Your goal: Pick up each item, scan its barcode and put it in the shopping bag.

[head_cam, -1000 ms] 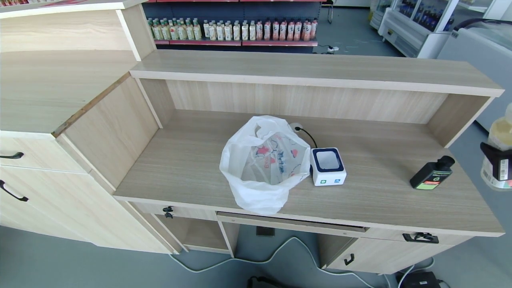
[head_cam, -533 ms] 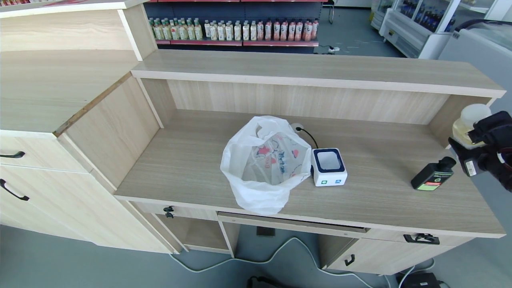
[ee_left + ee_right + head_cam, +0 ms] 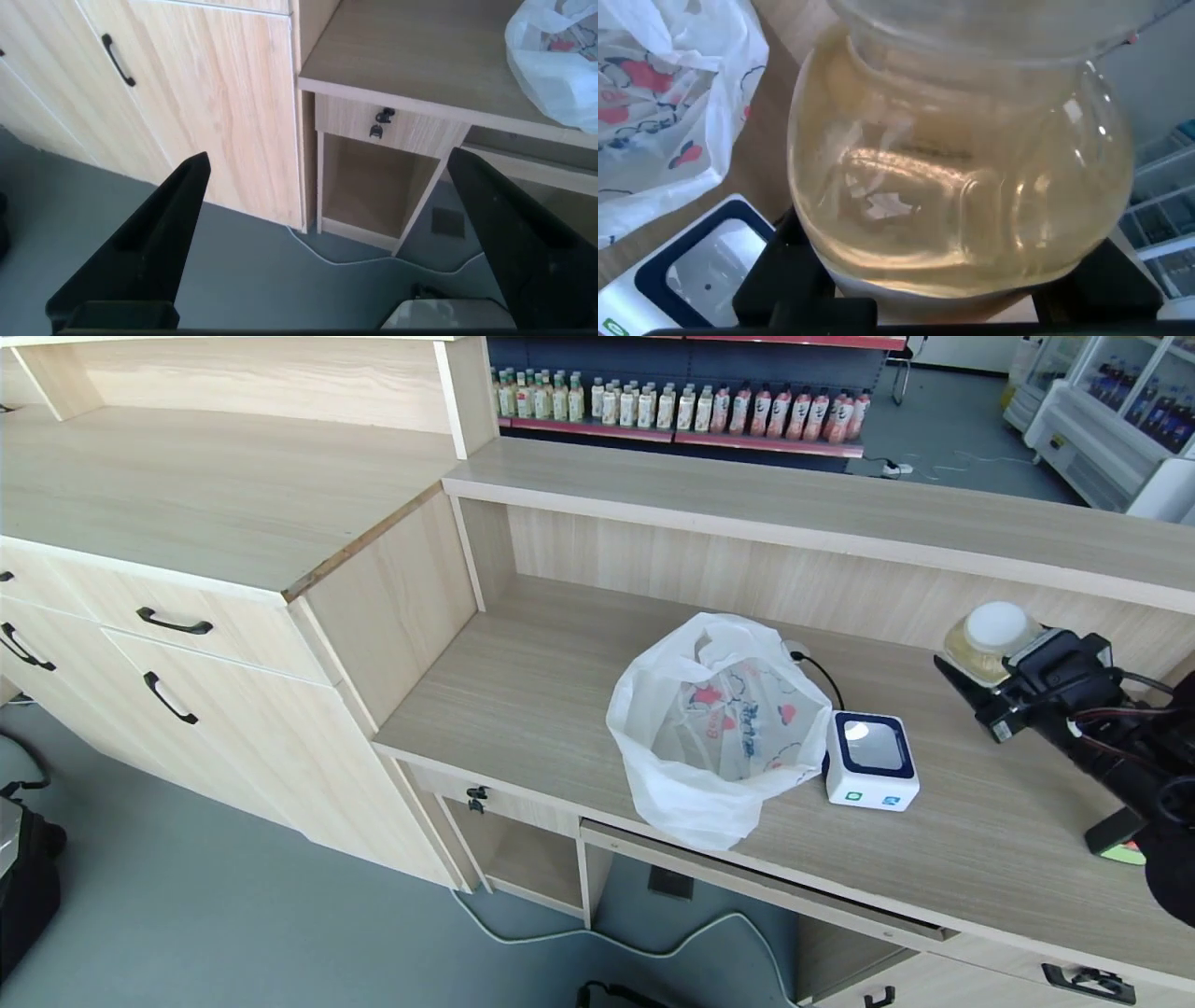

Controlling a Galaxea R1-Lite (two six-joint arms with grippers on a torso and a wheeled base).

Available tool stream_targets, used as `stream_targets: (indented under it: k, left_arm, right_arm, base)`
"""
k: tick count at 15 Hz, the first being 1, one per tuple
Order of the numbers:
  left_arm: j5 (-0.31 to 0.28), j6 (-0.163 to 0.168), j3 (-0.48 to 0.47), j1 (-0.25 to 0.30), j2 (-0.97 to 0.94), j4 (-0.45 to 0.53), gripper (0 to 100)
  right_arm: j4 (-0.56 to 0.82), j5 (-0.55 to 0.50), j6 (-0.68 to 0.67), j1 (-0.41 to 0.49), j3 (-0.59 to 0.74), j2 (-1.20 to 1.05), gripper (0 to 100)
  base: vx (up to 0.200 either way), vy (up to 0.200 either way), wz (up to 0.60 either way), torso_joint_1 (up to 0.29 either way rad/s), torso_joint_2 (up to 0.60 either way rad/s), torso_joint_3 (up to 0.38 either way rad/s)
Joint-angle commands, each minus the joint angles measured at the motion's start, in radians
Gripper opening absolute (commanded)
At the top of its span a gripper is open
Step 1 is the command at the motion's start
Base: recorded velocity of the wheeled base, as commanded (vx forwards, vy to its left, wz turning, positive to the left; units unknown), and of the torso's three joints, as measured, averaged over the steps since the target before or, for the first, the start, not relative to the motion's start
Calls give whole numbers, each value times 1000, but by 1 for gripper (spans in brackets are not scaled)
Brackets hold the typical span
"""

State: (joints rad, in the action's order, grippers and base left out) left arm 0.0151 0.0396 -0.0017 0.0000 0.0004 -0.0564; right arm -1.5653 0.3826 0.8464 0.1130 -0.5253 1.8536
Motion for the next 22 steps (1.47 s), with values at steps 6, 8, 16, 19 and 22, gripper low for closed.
stream_targets:
  k: [6, 8, 16, 19, 22]
  left_arm:
    - [0, 0, 0, 0, 0, 0, 100]
    - [0, 0, 0, 0, 0, 0, 100]
    - [0, 0, 0, 0, 0, 0, 100]
    - [0, 0, 0, 0, 0, 0, 100]
    - [0, 0, 0, 0, 0, 0, 100]
  right_arm:
    - [-5, 111, 111, -10, -33, 157, 0]
    - [-5, 116, 146, -9, -42, 170, 0]
    - [-5, 171, 181, -13, -145, 272, 0]
    - [-5, 171, 189, -16, -163, 306, 0]
    - [-5, 171, 191, -29, -200, 331, 0]
  base:
    - [0, 0, 0, 0, 0, 0]
    - [0, 0, 0, 0, 0, 0]
    - [0, 0, 0, 0, 0, 0]
    - [0, 0, 0, 0, 0, 0]
    - [0, 0, 0, 0, 0, 0]
